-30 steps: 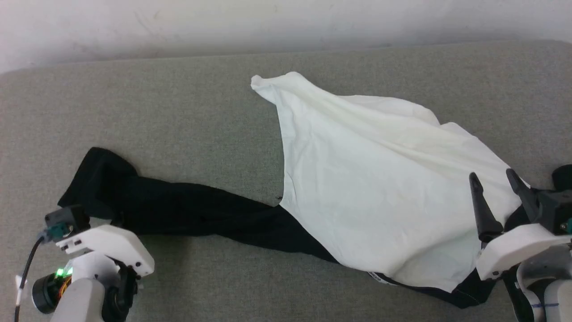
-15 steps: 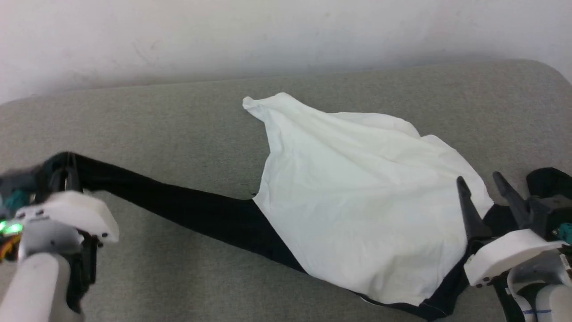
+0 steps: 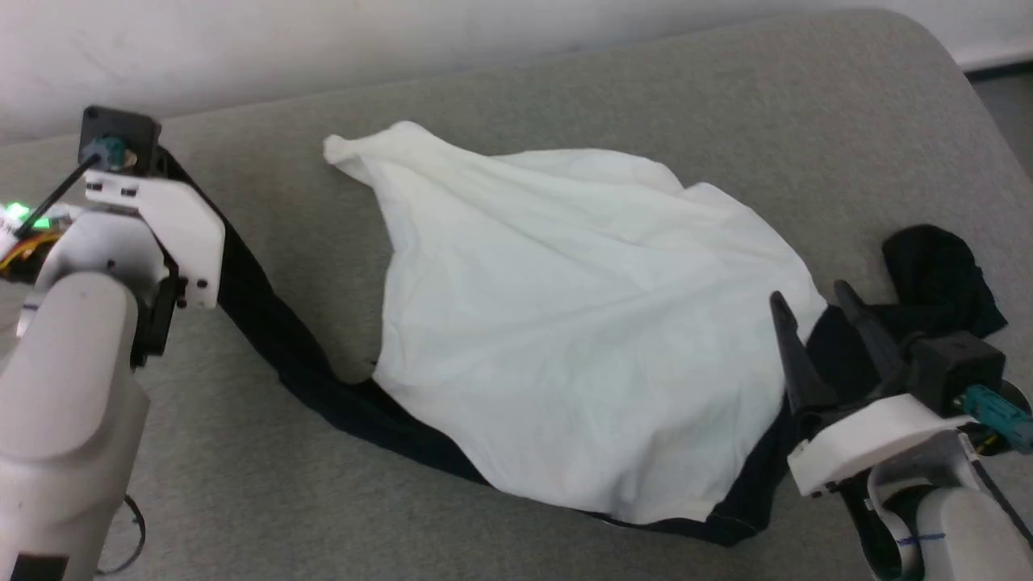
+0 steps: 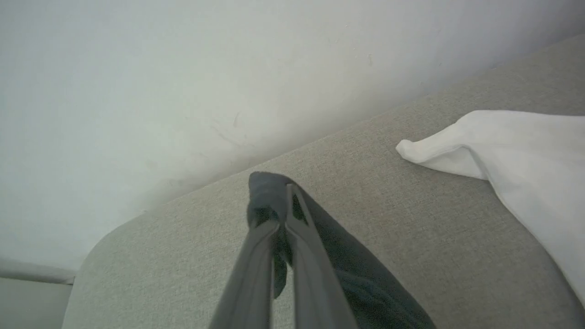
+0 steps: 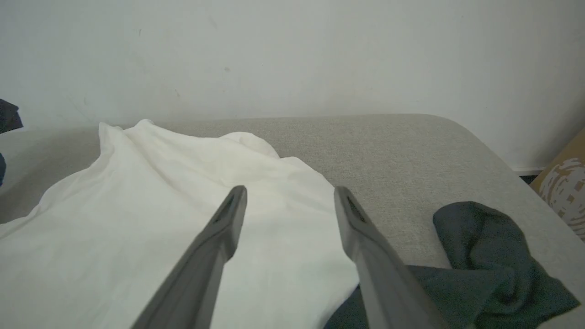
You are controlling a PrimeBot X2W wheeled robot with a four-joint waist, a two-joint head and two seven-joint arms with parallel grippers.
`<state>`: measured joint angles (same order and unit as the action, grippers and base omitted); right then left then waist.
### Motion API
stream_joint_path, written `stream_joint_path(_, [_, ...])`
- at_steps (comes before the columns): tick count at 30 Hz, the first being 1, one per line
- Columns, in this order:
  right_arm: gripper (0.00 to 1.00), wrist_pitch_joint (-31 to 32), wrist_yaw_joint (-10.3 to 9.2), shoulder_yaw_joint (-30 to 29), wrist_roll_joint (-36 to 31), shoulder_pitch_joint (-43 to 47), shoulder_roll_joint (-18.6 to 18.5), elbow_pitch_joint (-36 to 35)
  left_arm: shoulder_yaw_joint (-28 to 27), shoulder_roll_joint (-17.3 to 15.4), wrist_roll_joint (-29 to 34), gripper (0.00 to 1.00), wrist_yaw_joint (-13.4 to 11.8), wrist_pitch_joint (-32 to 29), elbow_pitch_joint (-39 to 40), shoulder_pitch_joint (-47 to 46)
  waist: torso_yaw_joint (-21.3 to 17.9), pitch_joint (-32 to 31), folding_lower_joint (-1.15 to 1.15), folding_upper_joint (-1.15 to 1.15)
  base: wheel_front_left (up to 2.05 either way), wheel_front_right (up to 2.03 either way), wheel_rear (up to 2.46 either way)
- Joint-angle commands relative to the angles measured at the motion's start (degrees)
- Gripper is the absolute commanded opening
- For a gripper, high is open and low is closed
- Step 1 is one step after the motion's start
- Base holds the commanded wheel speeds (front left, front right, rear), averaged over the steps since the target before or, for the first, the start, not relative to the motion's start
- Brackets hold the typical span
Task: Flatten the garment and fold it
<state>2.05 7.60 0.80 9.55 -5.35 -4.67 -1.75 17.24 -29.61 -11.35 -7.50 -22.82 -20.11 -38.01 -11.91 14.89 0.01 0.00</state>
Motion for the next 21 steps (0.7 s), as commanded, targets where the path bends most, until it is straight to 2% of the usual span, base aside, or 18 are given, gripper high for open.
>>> stream_joint_path(1, [1.0,-0.73,-0.11,0.48,0.4,-1.24,0.49,0.61,0.59,0.48,0.83,0.0,0.54,1.19,-2.31,-2.16,-4.11,4.02,-0.01,0.0,0.0,0.0,0.0])
stream_joint_path(3, [1.0,-1.32,-0.11,0.87,0.49,-1.73,0.77,1.43,1.75,1.44,1.21,0.0,1.78,3.21,-6.01,-4.49,-4.54,4.61,-0.01,0.0,0.0,0.0,0.0])
stream_joint_path(4, [1.0,-1.59,-0.11,0.92,0.51,-1.91,0.89,1.84,2.52,2.08,1.2,0.09,2.83,4.3,-7.92,-5.34,-4.58,4.78,-0.01,0.0,0.0,0.0,0.0])
stream_joint_path(5, [1.0,-1.76,-0.11,1.02,0.51,-2.08,1.0,2.27,3.24,2.7,0.95,0.9,4.1,4.91,-10.1,-5.93,-4.58,4.89,-0.01,0.0,0.0,0.0,0.0])
stream_joint_path(6, [1.0,-1.9,-0.11,1.15,0.48,-2.24,1.09,2.69,3.79,3.29,0.66,1.0,5.11,5.24,-12.25,-6.38,-4.55,4.91,-0.01,0.0,0.0,0.0,0.0])
stream_joint_path(9, [1.0,-2.17,-0.11,1.54,0.41,-2.59,1.28,3.68,4.17,4.81,-0.25,1.0,6.64,8.8,-16.47,-7.67,-3.87,4.49,-0.01,0.0,0.0,0.0,0.0])
stream_joint_path(14, [1.0,-2.15,-0.11,1.28,0.02,-2.54,1.2,4.11,3.19,6.18,-1.42,1.0,6.83,18.41,-19.99,-8.99,-0.95,2.24,-0.01,0.0,0.0,0.0,0.0])
stream_joint_path(21, [1.0,0.6,-0.11,-0.04,0.71,-0.52,-1.23,3.59,1.26,7.41,-3.61,1.0,6.3,32.47,-17.2,-5.11,5.31,-3.24,-0.01,0.0,0.0,0.0,0.0])
